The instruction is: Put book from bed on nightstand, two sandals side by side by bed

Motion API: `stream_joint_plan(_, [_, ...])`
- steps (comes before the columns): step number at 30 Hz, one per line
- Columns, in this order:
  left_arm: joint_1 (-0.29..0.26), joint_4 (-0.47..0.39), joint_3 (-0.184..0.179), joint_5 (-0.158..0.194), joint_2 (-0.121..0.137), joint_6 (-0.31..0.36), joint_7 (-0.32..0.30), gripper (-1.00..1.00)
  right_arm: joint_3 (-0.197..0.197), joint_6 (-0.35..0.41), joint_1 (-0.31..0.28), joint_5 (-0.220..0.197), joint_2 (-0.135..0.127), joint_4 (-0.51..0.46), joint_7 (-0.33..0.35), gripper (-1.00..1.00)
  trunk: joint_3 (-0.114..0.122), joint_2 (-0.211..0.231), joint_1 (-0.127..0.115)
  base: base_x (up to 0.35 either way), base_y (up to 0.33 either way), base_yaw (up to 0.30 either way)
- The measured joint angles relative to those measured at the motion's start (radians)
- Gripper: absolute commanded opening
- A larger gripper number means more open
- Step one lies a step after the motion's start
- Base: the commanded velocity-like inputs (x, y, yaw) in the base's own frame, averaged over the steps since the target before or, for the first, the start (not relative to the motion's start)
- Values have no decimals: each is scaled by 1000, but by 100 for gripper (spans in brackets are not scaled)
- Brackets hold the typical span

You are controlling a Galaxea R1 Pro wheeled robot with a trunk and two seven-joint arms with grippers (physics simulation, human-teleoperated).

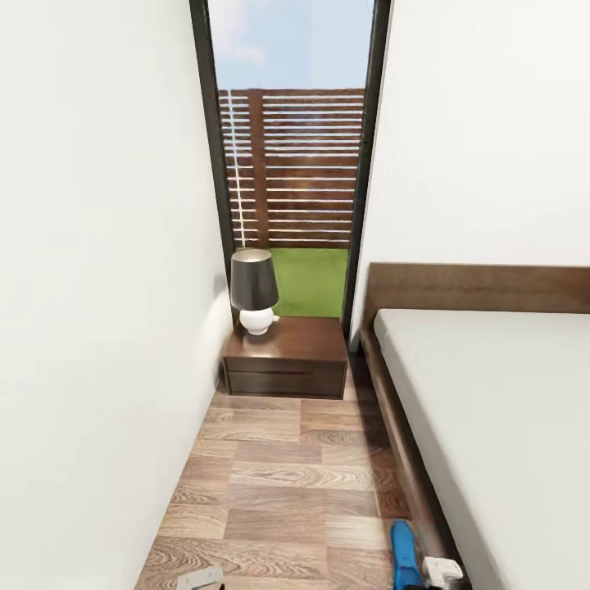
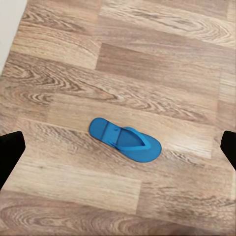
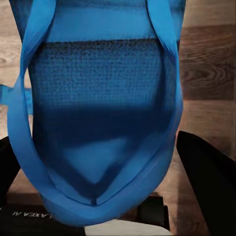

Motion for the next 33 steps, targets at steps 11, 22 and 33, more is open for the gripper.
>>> stream_joint_plan(11, [-8,-4,-3,-43,-10,62,8,100,2,296,-46,-9,37,-416,-178,-100,0,0,0,0,0,0])
stream_joint_plan(22, [-89,-422,-15,-268,-32,591,-84,100,2,378,-127,-16,66,-428,-179,-100,0,0,0,0,0,0])
stream_joint_plan(33, [-267,-494,-216,-636,-50,876,-411,100,-3,500,-128,-26,56,-461,-171,-100,0,0,0,0,0,0])
